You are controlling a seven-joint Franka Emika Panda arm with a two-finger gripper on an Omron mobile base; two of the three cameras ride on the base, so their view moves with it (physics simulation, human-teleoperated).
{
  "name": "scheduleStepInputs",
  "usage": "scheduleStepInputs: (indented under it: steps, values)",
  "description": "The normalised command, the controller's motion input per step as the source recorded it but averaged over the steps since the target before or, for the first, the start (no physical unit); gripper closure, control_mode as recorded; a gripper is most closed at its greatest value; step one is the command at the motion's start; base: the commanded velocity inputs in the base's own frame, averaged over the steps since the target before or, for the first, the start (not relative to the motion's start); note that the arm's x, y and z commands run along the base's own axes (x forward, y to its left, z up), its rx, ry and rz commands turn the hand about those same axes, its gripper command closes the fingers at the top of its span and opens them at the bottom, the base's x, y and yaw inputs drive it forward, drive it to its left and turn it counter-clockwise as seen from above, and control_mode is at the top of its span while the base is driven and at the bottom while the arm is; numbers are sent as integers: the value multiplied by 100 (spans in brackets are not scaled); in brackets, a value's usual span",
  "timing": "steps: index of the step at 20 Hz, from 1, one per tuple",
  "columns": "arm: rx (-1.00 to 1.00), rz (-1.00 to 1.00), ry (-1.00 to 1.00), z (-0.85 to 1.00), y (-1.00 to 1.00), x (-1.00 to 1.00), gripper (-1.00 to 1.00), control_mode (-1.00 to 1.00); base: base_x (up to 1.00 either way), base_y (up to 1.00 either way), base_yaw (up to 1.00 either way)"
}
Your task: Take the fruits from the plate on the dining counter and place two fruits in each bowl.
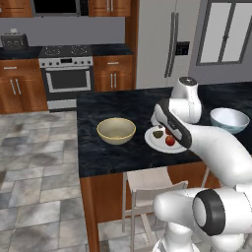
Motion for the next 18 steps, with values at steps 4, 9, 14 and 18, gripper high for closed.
scheduleStepInputs:
  steps: [4,9,14,18]
  values:
    - [0,-11,5,-23,-45,54,-100,-100,0,0,0]
    - [0,-18,2,-27,-30,36,-100,-100,0,0,0]
    - [2,-12,0,-38,-18,30,-100,-100,0,0,0]
    - [7,-1,0,-29,-46,1,-100,-100,0,0,0]
